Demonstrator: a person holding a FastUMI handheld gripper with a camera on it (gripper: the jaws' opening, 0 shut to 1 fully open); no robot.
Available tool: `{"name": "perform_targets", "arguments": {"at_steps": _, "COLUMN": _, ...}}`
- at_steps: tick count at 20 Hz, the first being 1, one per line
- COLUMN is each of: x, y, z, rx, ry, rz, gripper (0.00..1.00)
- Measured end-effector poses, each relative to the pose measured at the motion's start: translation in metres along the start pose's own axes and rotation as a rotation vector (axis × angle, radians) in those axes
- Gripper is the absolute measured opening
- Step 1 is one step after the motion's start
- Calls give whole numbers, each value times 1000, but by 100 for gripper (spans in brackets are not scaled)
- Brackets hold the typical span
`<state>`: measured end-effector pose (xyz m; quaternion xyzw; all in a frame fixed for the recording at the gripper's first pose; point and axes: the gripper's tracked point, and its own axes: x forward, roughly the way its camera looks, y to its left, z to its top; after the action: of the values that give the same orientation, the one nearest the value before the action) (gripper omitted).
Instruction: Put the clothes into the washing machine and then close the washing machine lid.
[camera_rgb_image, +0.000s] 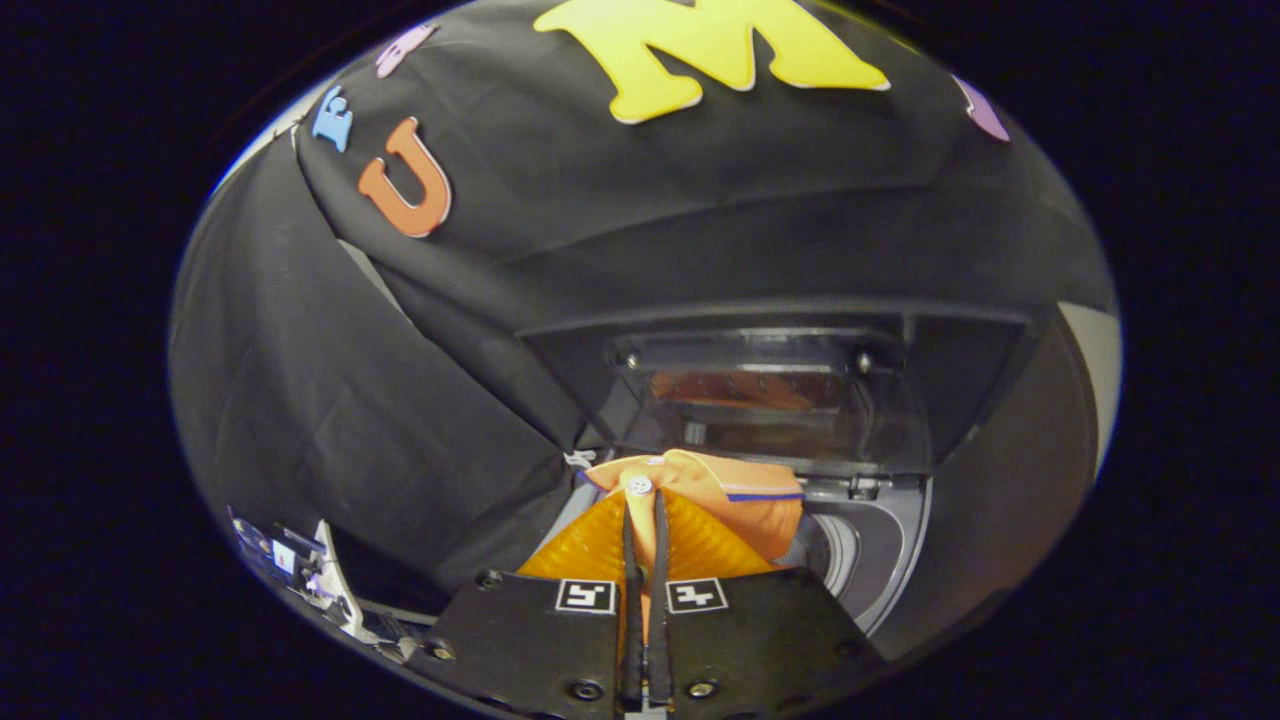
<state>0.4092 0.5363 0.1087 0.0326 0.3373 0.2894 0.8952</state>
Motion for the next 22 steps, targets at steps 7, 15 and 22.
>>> {"name": "perform_targets", "arguments": {"at_steps": 7, "x": 29, "y": -42, "z": -55, "rx": 27, "ry": 110, "rz": -103, "gripper": 6}}
{"name": "perform_targets", "arguments": {"at_steps": 15, "x": 42, "y": -71, "z": -83, "rx": 72, "ry": 191, "rz": -203, "gripper": 6}}
{"name": "perform_targets", "arguments": {"at_steps": 22, "x": 41, "y": -70, "z": -82, "rx": 70, "ry": 192, "rz": -230, "gripper": 6}}
